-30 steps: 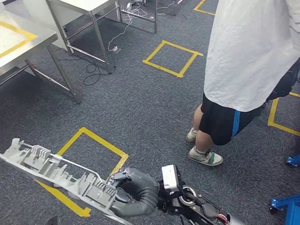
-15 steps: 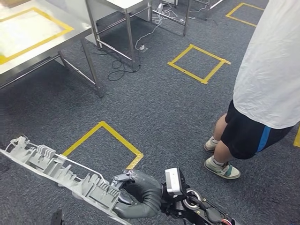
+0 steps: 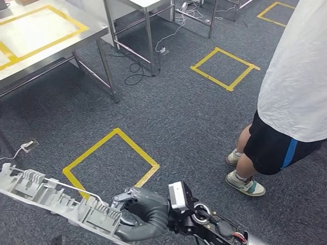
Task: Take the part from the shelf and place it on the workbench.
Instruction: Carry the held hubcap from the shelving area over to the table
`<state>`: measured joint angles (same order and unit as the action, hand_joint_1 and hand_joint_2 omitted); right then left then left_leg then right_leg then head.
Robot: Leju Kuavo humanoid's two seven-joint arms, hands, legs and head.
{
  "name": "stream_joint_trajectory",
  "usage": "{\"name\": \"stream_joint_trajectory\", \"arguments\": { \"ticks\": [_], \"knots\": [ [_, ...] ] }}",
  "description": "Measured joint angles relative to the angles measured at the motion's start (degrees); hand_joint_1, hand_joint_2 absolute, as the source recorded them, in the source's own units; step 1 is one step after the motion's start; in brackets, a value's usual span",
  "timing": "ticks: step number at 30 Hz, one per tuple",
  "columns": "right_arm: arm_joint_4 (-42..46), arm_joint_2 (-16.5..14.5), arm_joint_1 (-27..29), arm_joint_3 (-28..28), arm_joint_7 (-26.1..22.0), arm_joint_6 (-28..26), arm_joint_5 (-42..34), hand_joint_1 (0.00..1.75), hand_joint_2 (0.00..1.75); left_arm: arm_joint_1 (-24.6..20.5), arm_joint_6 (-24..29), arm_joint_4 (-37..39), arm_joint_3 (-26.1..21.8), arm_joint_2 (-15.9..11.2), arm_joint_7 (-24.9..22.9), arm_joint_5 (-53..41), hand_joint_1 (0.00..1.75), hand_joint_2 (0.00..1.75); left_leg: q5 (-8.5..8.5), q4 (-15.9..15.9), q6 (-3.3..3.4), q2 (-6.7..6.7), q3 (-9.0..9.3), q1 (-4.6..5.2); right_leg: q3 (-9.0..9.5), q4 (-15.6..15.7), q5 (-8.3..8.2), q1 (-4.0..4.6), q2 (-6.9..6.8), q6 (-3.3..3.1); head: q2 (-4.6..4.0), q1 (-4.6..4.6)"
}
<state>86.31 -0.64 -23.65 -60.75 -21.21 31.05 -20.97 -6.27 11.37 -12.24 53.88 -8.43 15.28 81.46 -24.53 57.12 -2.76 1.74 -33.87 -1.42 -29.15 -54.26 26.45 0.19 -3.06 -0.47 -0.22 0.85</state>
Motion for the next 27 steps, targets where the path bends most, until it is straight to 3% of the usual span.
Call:
{"name": "stream_joint_trajectory", "arguments": {
  "ticks": [1,3,5,7,9,10,11,12,14,16,17,19,20,22,24,25,26,27],
  "knots": [
    [-0.11,-0.02,-0.09,-0.03,-0.05,-0.03,0.02,1.75,1.75,-0.04,-0.19,0.0,-0.03,-0.01,0.06,-0.22,0.0,0.0,0.27,-1.6,0.35,0.3,0.76,0.14,-0.02,-0.18,0.19,0.16,-0.29,0.3,0.0,0.03],
    [-0.25,-0.02,-0.14,-0.07,-0.15,-0.09,0.07,1.75,1.75,0.02,-0.43,0.0,-0.06,-0.02,0.12,-0.52,0.0,0.0,0.2,-1.95,1.28,-0.36,0.76,0.32,0.13,-0.22,0.38,0.24,-0.85,0.81,0.0,-0.34],
    [-0.31,-0.02,-0.17,-0.07,-0.21,-0.13,0.08,1.75,1.75,0.13,-0.47,0.0,-0.07,-0.01,0.13,-0.61,0.0,0.0,0.3,-2.09,2.01,-0.91,0.85,0.21,-0.33,-1.4,1.46,-0.07,-0.12,1.49,0.0,-0.68],
    [-0.35,-0.02,-0.19,-0.07,-0.26,-0.18,0.08,1.75,1.75,0.1,-0.5,0.0,-0.11,-0.02,0.16,-0.65,0.0,0.0,0.39,-2.19,2.61,-1.47,0.9,0.08,-2.87,-7.19,4.87,-0.29,1.68,2.04,0.0,-1.27],
    [-0.53,-0.02,-0.11,-0.07,-0.27,-0.34,0.13,1.75,1.75,0.06,-0.54,0.0,-0.16,-0.05,0.2,-0.76,0.0,0.0,0.4,-2.18,2.87,-2.13,0.87,0.19,-6.51,-15.37,8.37,-0.33,2.57,2.21,0.0,-2.01],
    [-0.66,-0.02,-0.07,-0.08,-0.27,-0.46,0.2,1.75,1.75,0.08,-0.57,0.0,-0.17,-0.07,0.21,-0.88,0.0,0.0,0.39,-2.17,2.88,-2.52,0.89,0.26,-7.63,-17.7,8.83,-0.35,2.67,2.19,0.0,-2.21],
    [-0.77,-0.02,-0.04,-0.08,-0.26,-0.58,0.29,1.75,1.75,0.1,-0.62,0.0,-0.17,-0.07,0.21,-1.03,0.0,0.0,0.38,-2.17,2.89,-2.93,0.94,0.31,-7.81,-17.95,8.19,-0.37,2.73,2.09,0.0,-2.4],
    [-0.84,-0.02,-0.04,-0.08,-0.26,-0.69,0.39,1.75,1.75,0.11,-0.67,0.0,-0.17,-0.07,0.21,-1.17,0.0,0.0,0.37,-2.16,2.88,-3.41,1.03,0.34,-6.87,-15.77,6.45,-0.38,2.9,1.89,0.0,-2.59],
    [-0.88,-0.01,-0.03,-0.08,-0.25,-0.85,0.56,1.75,1.75,0.1,-0.72,0.0,-0.17,0.0,0.21,-1.32,0.0,0.0,0.35,-2.14,2.8,-4.32,1.16,0.36,-3.36,-7.81,2.16,-0.36,4.49,1.25,0.0,-3.0],
    [-0.89,0.0,-0.01,-0.07,-0.24,-0.92,0.64,1.75,1.75,0.04,-0.73,0.0,-0.17,0.09,0.21,-1.37,0.0,0.0,0.49,-2.03,2.39,-5.09,0.84,0.34,-0.93,-2.23,0.33,-0.28,6.21,0.76,0.0,-3.29],
    [-0.9,0.01,0.01,-0.07,-0.23,-0.95,0.66,1.75,1.75,0.07,-0.72,0.0,-0.17,0.12,0.2,-1.39,0.0,0.0,0.66,-2.03,2.05,-5.41,0.56,0.31,-0.53,-1.32,0.43,-0.2,6.54,0.62,0.0,-3.39],
    [-0.9,0.01,0.06,-0.07,-0.2,-0.98,0.67,1.75,1.75,0.24,-0.66,0.01,-0.19,0.05,0.2,-1.41,0.0,0.0,0.93,-2.07,1.32,-5.77,0.15,0.29,-0.15,-0.58,0.3,-0.32,5.72,0.29,0.0,-3.43],
    [-0.9,0.01,0.1,-0.06,-0.18,-1.0,0.67,1.75,1.75,0.29,-0.62,0.01,-0.19,0.02,0.19,-1.43,0.0,0.0,0.54,-1.56,1.03,-5.33,-0.14,0.35,-0.07,-0.24,0.03,-0.48,5.31,0.05,0.0,-3.24],
    [-0.9,0.01,0.19,-0.03,-0.15,-1.0,0.68,1.75,1.75,0.16,-0.57,0.02,-0.2,-0.04,0.19,-1.44,0.0,0.0,-2.18,2.77,0.66,-3.77,-2.19,0.39,0.05,0.36,-0.42,-0.72,4.28,-0.4,0.0,-2.43],
    [-0.92,0.01,0.4,0.0,-0.13,-1.0,0.7,1.75,1.75,0.03,-0.57,0.02,-0.2,-0.01,0.19,-1.46,0.0,0.0,-5.81,10.55,0.33,-2.77,-5.89,0.39,-0.09,0.41,-0.49,-0.59,3.25,-0.58,0.0,-1.56],
    [-0.93,0.01,0.52,0.01,-0.13,-1.0,0.71,1.75,1.75,0.06,-0.57,0.02,-0.2,0.01,0.18,-1.46,0.0,0.0,-6.69,13.43,0.19,-2.65,-7.22,0.37,-0.13,0.41,-0.48,-0.55,2.78,-0.59,0.0,-1.27],
    [-0.94,0.01,0.6,0.01,-0.13,-1.0,0.72,1.75,1.75,0.12,-0.57,0.02,-0.2,0.02,0.18,-1.46,0.0,0.0,-6.52,14.35,0.09,-2.54,-7.57,0.35,-0.15,0.4,-0.46,-0.53,2.36,-0.6,0.0,-1.02],
    [-0.94,0.01,0.63,0.01,-0.13,-1.0,0.73,1.75,1.75,0.17,-0.57,0.02,-0.2,0.02,0.17,-1.46,0.0,0.0,-5.26,12.79,0.05,-2.38,-6.66,0.33,-0.12,0.39,-0.44,-0.52,2.01,-0.58,0.0,-0.75]
  ]
}}
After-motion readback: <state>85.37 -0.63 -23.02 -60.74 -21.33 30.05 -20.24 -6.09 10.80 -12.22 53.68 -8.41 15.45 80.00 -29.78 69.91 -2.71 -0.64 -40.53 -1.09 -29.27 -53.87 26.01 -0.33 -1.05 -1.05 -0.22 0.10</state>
